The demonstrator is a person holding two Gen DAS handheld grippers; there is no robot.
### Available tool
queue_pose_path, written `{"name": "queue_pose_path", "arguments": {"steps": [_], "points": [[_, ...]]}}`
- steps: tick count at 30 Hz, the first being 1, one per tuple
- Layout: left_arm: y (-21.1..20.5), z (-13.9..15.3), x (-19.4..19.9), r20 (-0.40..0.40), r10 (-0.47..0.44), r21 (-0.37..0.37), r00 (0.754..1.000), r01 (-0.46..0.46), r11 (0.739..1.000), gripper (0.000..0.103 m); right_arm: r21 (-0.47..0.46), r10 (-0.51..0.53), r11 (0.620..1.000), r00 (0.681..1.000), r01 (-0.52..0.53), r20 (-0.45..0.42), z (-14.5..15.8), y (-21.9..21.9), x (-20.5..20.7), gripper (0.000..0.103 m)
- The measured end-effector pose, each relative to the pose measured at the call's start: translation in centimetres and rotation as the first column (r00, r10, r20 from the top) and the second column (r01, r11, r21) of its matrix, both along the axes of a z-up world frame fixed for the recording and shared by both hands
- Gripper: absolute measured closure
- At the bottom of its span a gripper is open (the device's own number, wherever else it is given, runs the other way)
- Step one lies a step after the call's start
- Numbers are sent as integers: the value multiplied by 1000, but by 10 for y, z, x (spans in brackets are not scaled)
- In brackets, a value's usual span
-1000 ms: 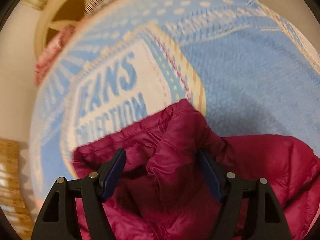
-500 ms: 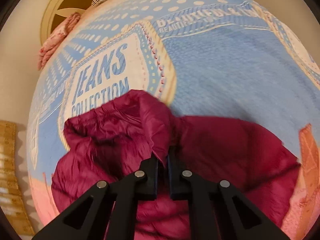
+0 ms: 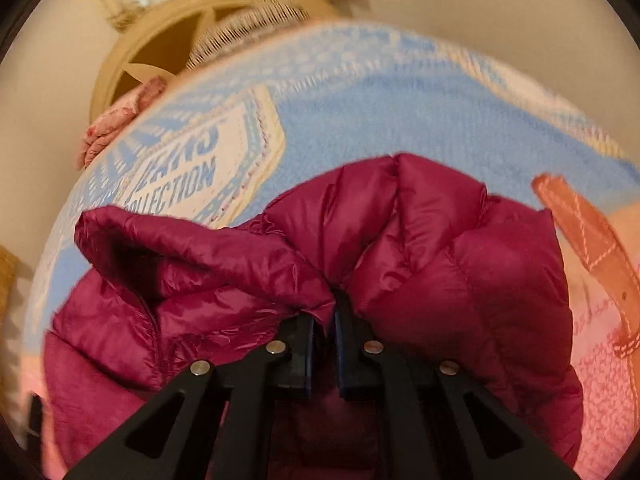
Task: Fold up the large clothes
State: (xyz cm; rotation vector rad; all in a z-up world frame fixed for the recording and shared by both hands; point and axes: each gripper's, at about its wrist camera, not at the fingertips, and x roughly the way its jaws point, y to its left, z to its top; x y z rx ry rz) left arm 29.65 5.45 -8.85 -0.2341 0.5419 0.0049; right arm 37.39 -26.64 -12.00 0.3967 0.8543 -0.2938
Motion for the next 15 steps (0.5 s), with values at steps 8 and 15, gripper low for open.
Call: {"name": "queue_pose_path", "arguments": {"steps": [8,15], "points": [[-40,82,16,63,-140,122,988,132,984,0,119,-11,993,996,1,85,-5,-15,-9,97],[-141,34,112,-296,-271,235,916,345,909,0,185,-24,983,991,-1,130,-8,-22,-13,97]]}}
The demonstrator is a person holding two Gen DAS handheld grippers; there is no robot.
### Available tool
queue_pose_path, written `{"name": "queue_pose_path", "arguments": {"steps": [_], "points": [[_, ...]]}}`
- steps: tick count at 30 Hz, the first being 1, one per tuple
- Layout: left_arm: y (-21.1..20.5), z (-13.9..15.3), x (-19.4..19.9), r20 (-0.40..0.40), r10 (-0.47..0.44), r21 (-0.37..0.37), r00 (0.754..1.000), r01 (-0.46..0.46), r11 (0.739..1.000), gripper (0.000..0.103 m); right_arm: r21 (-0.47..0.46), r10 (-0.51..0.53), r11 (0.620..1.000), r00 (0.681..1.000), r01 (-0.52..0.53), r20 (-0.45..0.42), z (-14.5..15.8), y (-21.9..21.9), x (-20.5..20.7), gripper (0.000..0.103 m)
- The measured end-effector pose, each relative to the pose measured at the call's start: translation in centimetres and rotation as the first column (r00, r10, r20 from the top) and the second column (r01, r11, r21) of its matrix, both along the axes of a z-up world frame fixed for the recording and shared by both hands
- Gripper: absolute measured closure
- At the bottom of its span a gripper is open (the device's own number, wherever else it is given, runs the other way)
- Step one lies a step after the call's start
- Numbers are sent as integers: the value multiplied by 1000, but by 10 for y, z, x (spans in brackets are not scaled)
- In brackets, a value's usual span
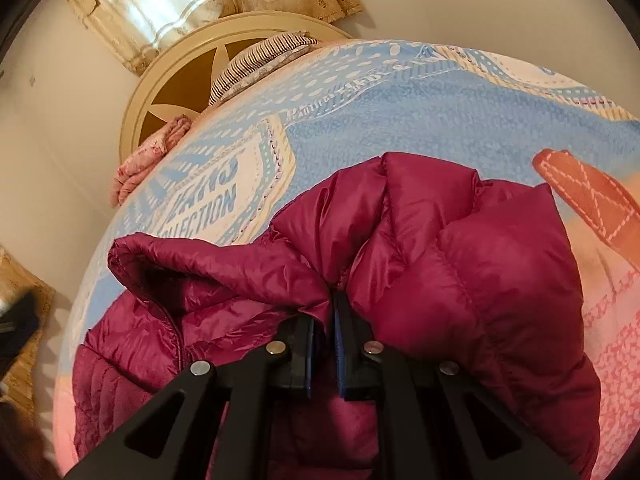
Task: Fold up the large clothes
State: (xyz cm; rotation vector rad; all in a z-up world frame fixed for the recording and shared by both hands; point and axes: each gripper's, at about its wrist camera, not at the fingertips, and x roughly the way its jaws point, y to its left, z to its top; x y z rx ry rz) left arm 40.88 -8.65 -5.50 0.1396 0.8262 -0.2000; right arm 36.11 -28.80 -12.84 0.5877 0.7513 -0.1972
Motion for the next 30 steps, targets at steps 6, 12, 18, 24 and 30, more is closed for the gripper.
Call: {"name": "queue_pose_path", "arguments": {"steps": [6,12,18,24,30], "points": [[-22,-28,42,-11,152,142,988,-148,979,8,26,0,1000,1000,-1,20,-1,-2,-3,97],[32,-33,47,-139,266,-20,954,-271,962,83,38,0,999,1000,-1,24,-3,-4,-3,97],[76,-33,-11,-163,299,-172,940,-326,930,84,44,3,999,1000,-4,22,-4,-4,-2,97],[95,-61,-32,-143,342,-315,929,-371,874,80,63,6,998,1000,-7,23,-7,-8,-2,97],[95,-72,-31,-94,349,-360,932,-359,861,79,153,43,987,999,-45,18,-7,-18,-4,94]]}}
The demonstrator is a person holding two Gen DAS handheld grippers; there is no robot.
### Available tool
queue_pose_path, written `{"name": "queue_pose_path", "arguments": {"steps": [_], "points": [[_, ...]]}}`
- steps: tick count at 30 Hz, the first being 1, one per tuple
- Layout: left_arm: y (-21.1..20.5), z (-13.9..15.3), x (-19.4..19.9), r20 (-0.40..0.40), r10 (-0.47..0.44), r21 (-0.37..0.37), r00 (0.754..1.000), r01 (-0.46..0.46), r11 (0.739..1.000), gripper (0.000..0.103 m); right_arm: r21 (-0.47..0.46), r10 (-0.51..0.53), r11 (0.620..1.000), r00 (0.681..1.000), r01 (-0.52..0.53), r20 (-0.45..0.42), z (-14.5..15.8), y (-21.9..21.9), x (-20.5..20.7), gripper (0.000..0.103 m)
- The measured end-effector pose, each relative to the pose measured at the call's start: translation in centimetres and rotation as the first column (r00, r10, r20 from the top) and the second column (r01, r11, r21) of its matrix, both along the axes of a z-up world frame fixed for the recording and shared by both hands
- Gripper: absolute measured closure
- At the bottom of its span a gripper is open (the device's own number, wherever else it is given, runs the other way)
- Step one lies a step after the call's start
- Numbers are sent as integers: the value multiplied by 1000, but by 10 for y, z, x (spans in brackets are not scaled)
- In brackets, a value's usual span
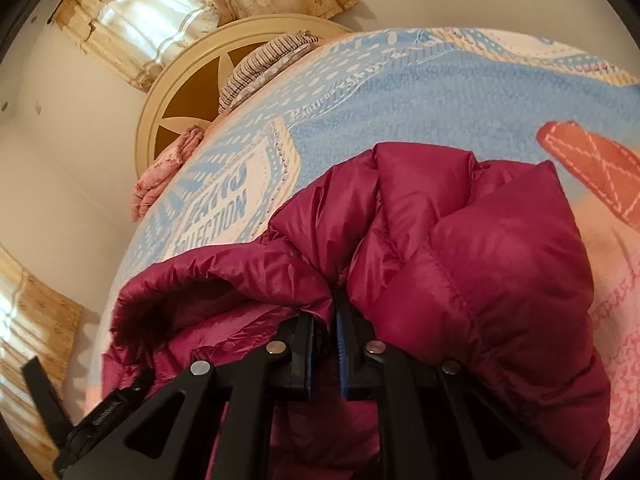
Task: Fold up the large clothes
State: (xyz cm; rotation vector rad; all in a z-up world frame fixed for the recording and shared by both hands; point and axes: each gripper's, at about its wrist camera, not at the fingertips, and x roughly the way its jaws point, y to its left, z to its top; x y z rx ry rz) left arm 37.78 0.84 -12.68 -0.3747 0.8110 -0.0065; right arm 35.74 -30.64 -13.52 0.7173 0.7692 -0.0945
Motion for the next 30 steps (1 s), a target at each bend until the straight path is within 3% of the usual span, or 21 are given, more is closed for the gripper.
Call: {"name": "queue_pose_path", "arguments": {"steps": [2,4,5,7,8,9,13,16,20,22,23,27,30], "points": [[5,-1,-2,6,-2,-23,1000,3,1000,79,31,-11,999,1000,11,-3,10,-11,-12,94],[5,-1,-3,11,-2,-29,1000,3,1000,79,-18,-132,991,991,133,7,30,-27,-38,94],[6,-1,-3,12,-3,-28,1000,3,1000,79,-86,-235,968,972,234,-4,42,-33,-52,94],[5,-1,-5,17,-3,-20,1000,3,1000,79,-226,-437,874,899,430,22,67,-40,-77,90],[5,0,-4,17,-3,-17,1000,4,1000,79,-245,-417,871,905,425,87,81,-34,-78,90],[5,0,-5,18,-4,-16,1000,4,1000,79,-280,-345,888,931,365,119,92,-22,-68,90],[8,-1,-7,22,-6,-28,1000,7,1000,79,-315,-78,943,993,102,86,107,37,-2,90],[10,-2,-7,26,-8,-43,1000,9,999,79,-285,56,957,998,-55,-4,90,70,47,90],[11,-2,-8,27,-9,-49,1000,11,999,79,-332,157,918,968,-216,-195,37,95,66,90],[11,-1,-9,35,-18,-55,999,20,998,77,-302,184,920,957,-248,-225,10,91,61,92],[11,2,-12,41,-22,-53,999,24,998,77,-297,184,929,971,-222,-150,9,84,54,92],[2,27,-34,48,-22,79,999,18,997,70,-309,188,926,976,-215,-112,3,81,51,92],[-1,57,-53,132,-39,116,990,24,993,69,-341,188,915,975,-216,-116,2,85,51,92]]}}
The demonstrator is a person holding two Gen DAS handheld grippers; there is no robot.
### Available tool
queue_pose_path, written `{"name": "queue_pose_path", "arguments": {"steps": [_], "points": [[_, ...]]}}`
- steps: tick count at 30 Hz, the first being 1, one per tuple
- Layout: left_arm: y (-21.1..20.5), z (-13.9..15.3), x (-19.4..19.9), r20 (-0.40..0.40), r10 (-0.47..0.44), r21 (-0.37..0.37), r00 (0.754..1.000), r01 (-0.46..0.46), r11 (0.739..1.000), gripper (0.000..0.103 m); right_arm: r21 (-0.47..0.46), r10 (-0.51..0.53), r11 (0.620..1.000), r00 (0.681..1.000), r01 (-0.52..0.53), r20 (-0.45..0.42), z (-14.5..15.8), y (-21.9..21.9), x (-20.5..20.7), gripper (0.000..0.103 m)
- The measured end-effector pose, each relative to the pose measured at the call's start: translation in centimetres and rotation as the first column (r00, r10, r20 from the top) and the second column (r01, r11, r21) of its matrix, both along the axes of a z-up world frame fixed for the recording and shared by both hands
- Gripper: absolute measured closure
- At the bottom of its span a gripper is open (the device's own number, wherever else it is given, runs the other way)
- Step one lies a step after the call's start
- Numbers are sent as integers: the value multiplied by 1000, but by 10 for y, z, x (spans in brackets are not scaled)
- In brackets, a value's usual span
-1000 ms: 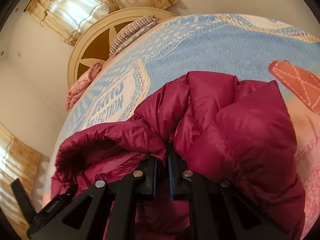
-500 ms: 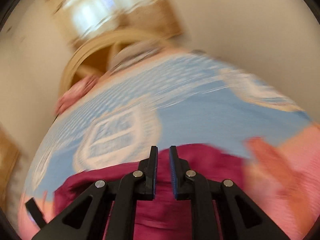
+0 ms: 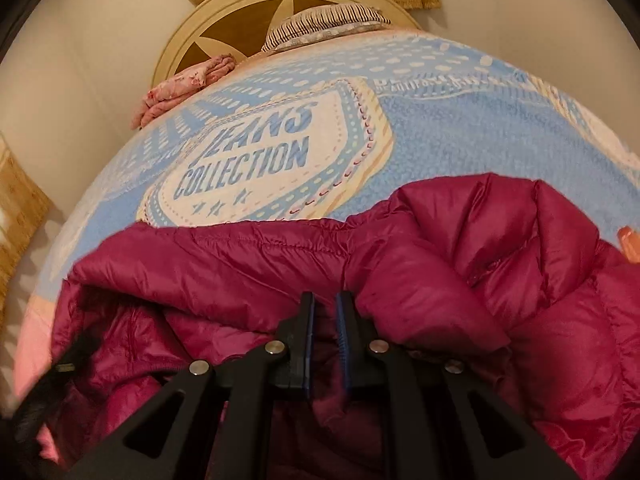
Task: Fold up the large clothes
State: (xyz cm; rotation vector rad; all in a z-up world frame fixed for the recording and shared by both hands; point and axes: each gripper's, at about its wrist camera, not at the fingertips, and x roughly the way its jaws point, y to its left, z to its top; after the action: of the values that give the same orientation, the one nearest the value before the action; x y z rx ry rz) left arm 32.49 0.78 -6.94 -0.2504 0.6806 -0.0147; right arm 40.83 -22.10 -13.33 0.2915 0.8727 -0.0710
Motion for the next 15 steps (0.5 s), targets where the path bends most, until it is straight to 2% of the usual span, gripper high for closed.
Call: {"name": "queue_pose_path", "arguments": {"steps": [2,5,6,7,9,11,12,13,15], "points": [[-4,23,5,48,-17,30,999,16,999,60,-2,0,1000,1000,1,4,0,2,-1,92],[-14,51,27,120,-47,49,992,41,998,39,-12,-1,1000,1000,1,6,2,2,-1,92],[-22,55,38,119,-59,82,991,49,995,34,-20,0,1000,1000,1,5,2,2,-1,92],[-33,55,52,111,-79,129,991,65,990,34,-25,-1,1000,1000,1,5,3,3,-2,92],[-43,42,73,58,-89,176,994,78,981,34,-29,0,1000,1000,0,6,3,3,-2,92],[-44,17,93,-53,-44,234,998,55,971,41,-23,-1,1000,1000,1,7,3,2,-1,92],[-38,0,99,-113,-23,235,993,49,971,51,-16,-1,1000,1000,1,8,3,2,-1,92],[-31,-12,101,-147,-11,223,989,44,974,52,-12,-1,1000,1000,1,9,3,2,-1,92],[-12,-42,101,-208,11,166,978,25,986,46,-2,0,1000,1000,0,12,3,2,-1,92]]}}
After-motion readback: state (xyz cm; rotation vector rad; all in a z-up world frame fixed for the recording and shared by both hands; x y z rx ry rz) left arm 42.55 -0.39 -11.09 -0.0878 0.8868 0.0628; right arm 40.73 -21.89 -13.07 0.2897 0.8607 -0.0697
